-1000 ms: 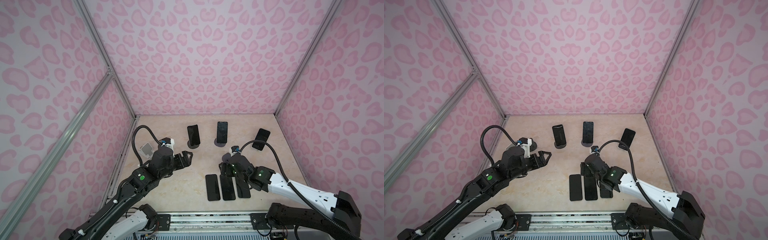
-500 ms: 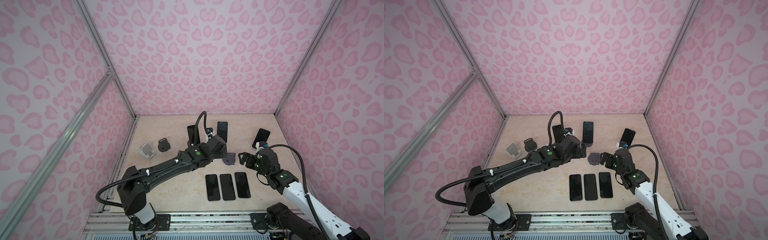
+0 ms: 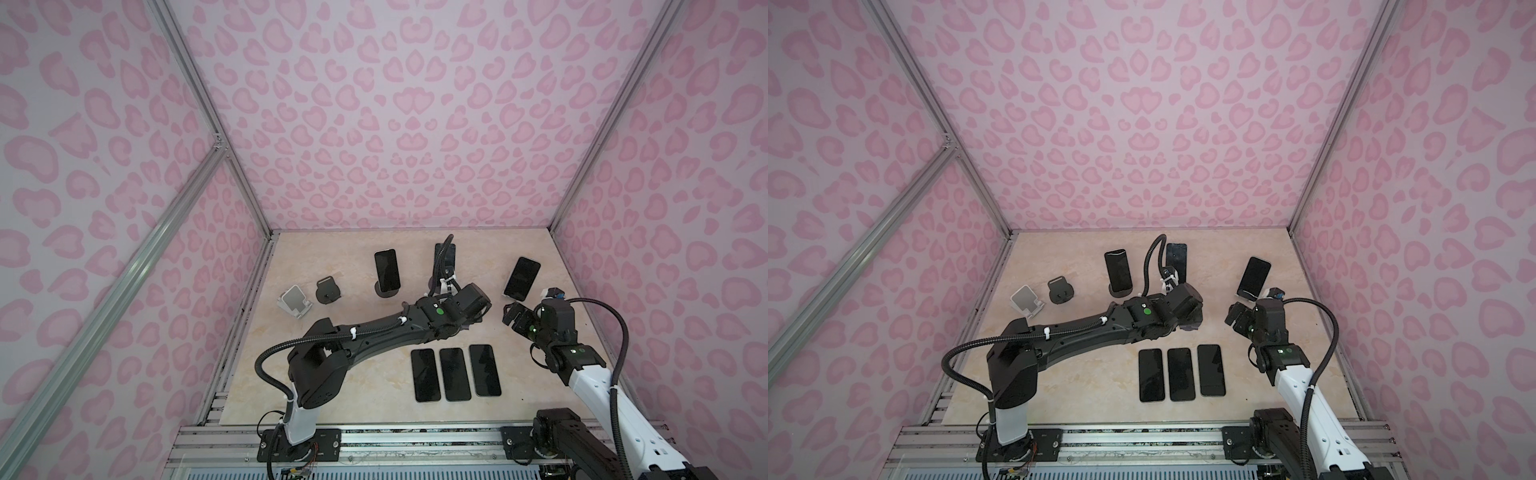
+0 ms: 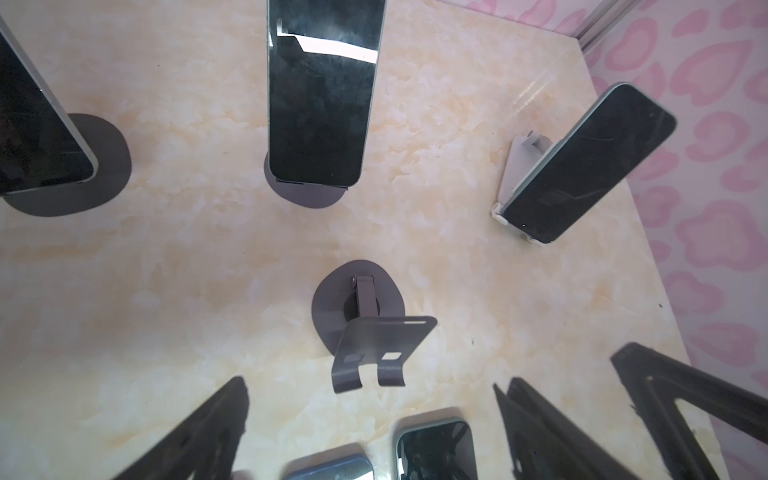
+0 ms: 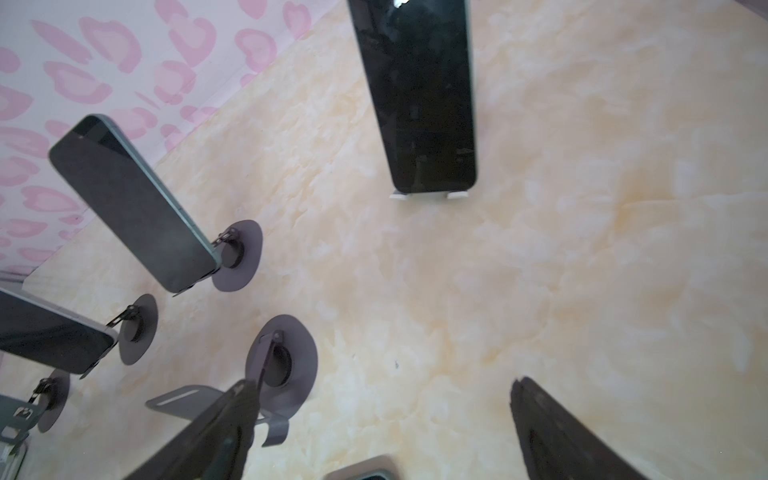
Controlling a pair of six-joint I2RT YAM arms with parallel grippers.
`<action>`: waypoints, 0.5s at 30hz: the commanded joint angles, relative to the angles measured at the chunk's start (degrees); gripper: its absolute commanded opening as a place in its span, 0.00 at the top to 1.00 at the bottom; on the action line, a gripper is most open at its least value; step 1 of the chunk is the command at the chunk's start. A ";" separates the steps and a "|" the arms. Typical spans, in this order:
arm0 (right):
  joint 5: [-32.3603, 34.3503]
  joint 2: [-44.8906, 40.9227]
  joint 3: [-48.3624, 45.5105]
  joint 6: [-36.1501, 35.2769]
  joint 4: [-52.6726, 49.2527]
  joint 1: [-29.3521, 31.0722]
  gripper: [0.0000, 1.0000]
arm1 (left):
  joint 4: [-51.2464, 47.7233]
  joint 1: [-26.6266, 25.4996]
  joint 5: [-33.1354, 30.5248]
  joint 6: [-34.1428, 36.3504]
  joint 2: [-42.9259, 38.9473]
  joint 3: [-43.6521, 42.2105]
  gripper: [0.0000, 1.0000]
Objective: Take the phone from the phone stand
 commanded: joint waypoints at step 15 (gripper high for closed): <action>-0.06 -7.97 -5.90 1.62 5.23 -2.45 0.03 | -3.92 -0.69 -5.99 1.12 14.25 11.11 0.03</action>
